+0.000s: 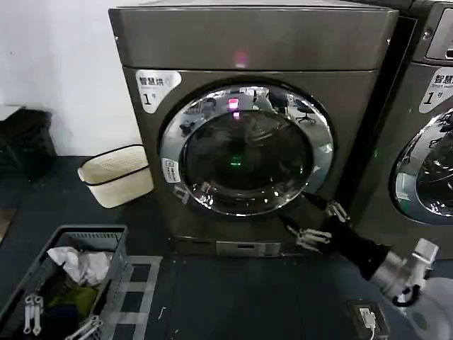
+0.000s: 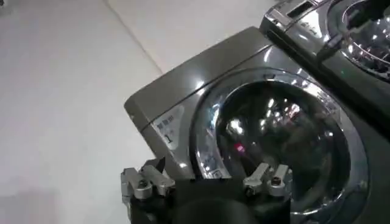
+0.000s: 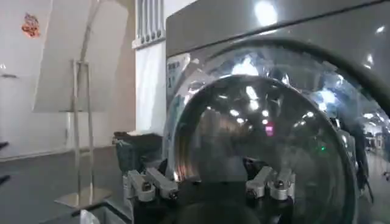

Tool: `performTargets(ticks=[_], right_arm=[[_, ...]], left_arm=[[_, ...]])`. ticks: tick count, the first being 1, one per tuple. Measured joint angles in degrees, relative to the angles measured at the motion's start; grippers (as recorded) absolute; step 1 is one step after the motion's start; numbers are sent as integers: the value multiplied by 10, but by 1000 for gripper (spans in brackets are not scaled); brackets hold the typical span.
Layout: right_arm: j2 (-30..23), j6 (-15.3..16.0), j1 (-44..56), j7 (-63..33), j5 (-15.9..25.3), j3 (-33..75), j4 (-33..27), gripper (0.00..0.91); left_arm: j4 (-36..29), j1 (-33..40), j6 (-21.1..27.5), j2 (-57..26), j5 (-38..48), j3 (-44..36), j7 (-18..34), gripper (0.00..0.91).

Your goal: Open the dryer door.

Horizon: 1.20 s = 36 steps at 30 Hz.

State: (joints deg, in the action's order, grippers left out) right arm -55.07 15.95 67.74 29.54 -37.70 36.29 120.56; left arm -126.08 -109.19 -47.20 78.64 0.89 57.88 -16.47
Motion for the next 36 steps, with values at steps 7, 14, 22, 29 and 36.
performTargets(ticks=[7,14,22,29,36], right_arm=[[5,-23,-60,-3,1,-70,-52,907],[3,-40,-126,-7,0,-141,-99,907],[-13,-70,-196,-4,-10,-208,-166,907],[-29,-74,-246,-5,-7,-251,-215,907],[-38,-74,-292,-10,-5,-289,-249,907]], left_arm=[[-12,-6,0,6,-1,0,-1,907],[-20,-11,0,14,-5,-1,-1,907],[-23,-14,0,27,-10,2,-1,907],[-29,-17,0,38,-10,3,-1,907],[-35,-20,0,43,-10,6,-1,907]])
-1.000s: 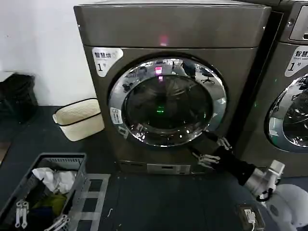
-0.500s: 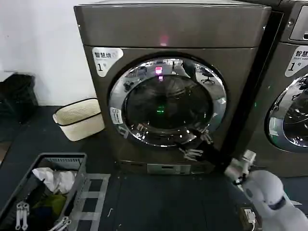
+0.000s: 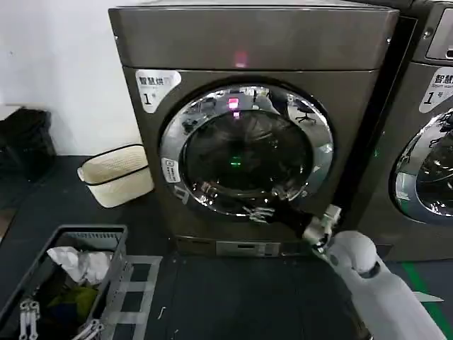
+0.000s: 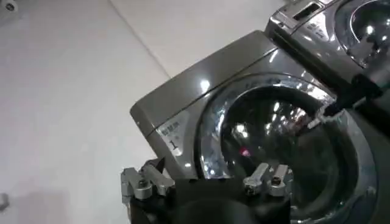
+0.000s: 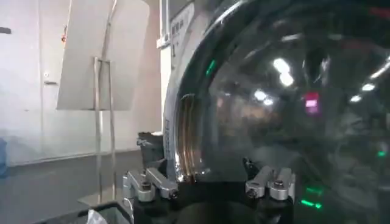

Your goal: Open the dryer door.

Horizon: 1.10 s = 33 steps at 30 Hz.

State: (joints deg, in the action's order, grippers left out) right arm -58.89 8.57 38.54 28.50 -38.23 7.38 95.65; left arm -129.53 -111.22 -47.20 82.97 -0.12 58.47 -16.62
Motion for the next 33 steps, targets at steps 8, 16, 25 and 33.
performTargets(ticks=[8,16,25,33], right_arm=[[-16,-2,-46,-7,3,-35,-32,907],[-30,0,-73,-7,9,-55,-52,907],[-41,-1,-96,-3,14,-74,-78,907],[-45,-2,-111,-2,17,-86,-92,907]], left_arm=[[-3,-2,0,5,0,2,0,907],[-4,-4,0,9,0,4,0,907],[-6,-5,0,12,0,4,0,907],[-7,-6,0,15,-1,6,0,907]])
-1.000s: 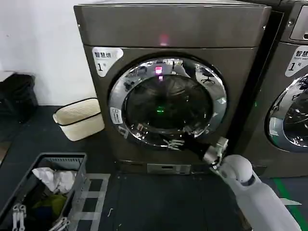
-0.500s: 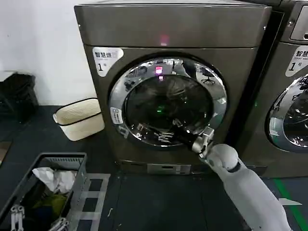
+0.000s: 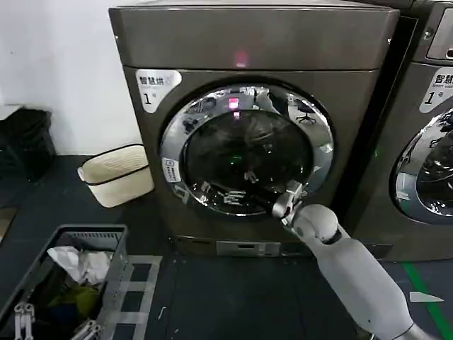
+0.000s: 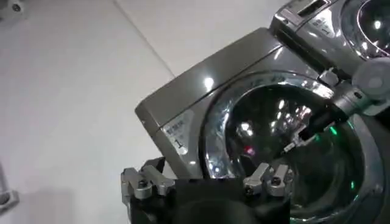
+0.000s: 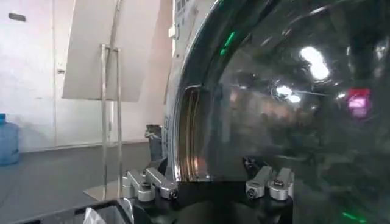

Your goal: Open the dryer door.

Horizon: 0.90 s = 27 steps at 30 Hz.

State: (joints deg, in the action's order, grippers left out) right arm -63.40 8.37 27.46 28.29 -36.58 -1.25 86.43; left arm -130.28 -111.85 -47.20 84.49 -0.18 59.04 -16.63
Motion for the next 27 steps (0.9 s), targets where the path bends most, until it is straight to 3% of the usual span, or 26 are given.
performTargets(ticks=[27], right_arm=[[-42,8,-39,-27,8,-52,-20,907]], left_arm=[[-3,2,0,5,0,3,0,907]])
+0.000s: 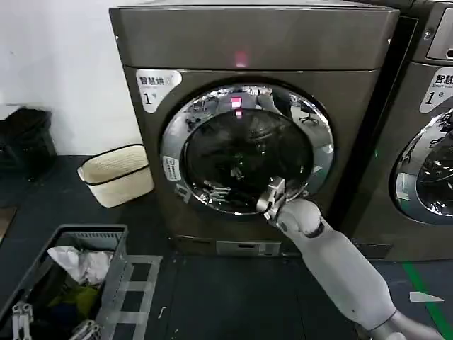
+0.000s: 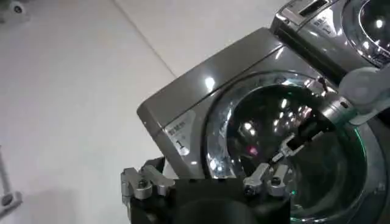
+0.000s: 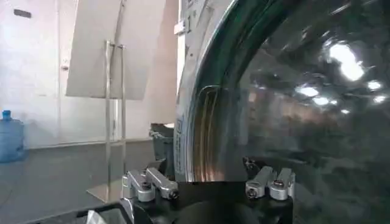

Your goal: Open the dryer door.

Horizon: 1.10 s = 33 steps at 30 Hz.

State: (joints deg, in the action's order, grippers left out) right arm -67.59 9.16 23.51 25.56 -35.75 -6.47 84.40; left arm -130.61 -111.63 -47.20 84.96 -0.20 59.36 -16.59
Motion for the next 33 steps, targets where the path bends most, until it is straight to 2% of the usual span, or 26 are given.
performTargets(ticks=[33], right_arm=[[-63,1,-56,7,8,-47,-74,907]], left_arm=[[4,6,0,6,-1,-1,1,907]])
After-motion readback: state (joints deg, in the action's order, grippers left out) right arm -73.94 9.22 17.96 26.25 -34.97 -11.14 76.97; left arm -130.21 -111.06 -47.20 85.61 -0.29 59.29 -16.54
